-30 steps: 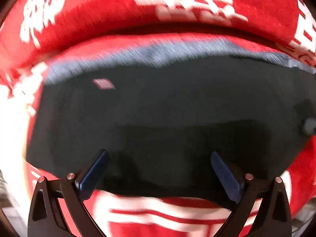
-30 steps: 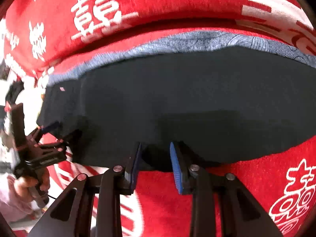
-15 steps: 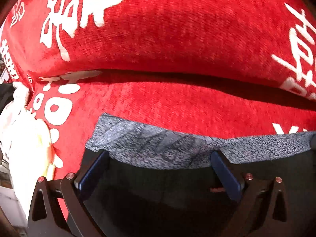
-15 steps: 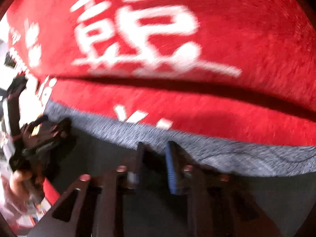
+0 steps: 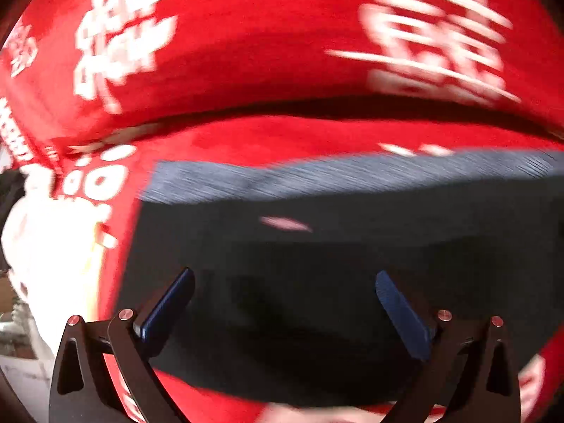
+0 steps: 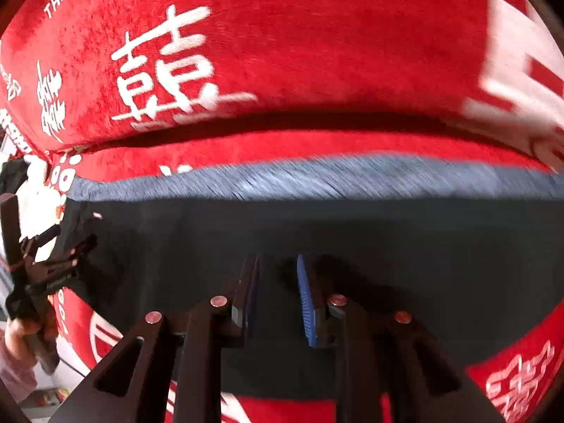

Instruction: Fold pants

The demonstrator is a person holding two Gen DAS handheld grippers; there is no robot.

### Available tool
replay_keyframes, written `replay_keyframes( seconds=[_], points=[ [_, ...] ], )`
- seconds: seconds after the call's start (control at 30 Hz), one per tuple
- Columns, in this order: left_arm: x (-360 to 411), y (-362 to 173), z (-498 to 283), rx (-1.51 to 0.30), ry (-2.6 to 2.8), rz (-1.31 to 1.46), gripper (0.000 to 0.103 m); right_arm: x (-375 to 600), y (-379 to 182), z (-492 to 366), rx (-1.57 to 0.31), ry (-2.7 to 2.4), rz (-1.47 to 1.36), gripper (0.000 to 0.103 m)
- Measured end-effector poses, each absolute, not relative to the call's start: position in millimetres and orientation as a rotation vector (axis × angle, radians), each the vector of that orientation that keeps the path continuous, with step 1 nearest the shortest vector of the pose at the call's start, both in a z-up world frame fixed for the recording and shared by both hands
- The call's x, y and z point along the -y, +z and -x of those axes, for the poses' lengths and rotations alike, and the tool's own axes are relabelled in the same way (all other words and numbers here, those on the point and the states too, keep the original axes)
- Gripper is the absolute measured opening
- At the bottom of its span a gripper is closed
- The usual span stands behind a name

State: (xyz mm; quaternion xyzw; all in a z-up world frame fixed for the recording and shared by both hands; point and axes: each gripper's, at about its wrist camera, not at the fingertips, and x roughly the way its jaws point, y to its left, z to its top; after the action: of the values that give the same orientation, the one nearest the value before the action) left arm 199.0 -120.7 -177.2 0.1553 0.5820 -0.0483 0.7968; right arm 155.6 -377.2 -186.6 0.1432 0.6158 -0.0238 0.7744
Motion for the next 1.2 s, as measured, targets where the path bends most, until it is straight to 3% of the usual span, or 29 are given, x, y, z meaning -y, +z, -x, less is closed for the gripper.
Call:
replay_keyframes(
  seconds=[0.1,0.37,0.57,0.77,1.2],
  points=[
    [174.2,-176.8,-166.7,-1.281,-0.201,-0.331,0.103,387.7,-191.3,-138.6,-1.348,-0.113,-0.338,0.035],
    [260.6,-191.7,-147.7,-1.35,-0.213,-0.256,0.103,456.5,-187.5,-115.7,-1.329,-0.208,-0.354,0.036],
    [264.2,-196.9,-146.4,-1.365,-0.177,-0.223,0.103,506.2,-194.9,-90.9,-1.354,-0.259,-0.424,0.037],
    [266.4,-196.1,-149.3,-1.375,-0.14,-0.261,0.103,497.8,-185.8,-63.7,-1.365,-0.196,-0.486,0.046],
    [278.5,-197.7,-152.5,-1.384,-0.07,-0.266,0.103,481.3,-204.6,-8.3,-1.451,-0.195,-0.613,0.046]
  ],
)
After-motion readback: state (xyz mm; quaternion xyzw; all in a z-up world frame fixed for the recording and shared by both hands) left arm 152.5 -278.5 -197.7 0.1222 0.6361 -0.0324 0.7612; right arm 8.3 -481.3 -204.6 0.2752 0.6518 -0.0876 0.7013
